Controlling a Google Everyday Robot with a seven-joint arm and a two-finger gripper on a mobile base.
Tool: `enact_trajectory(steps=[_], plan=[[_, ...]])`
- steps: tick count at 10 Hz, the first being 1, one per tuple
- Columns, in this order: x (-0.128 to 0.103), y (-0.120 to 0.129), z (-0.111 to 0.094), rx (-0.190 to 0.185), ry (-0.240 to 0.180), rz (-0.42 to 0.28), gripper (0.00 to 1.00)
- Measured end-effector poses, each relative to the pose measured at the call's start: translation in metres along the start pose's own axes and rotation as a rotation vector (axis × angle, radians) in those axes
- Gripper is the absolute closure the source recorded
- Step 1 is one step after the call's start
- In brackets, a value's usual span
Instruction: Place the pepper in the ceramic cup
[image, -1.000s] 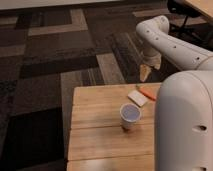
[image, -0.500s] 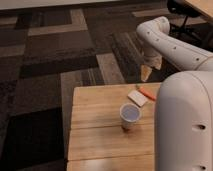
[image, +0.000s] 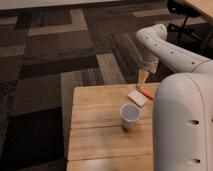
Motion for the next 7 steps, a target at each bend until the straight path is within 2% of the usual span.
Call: enact_trajectory(steps=[3,7], plan=[[-0.011,-0.009,0.013,-0.008,-0.034,-0.024,0.35],[-0.022,-0.019,0.042,-0.02,-0.074,-0.052,0.35]])
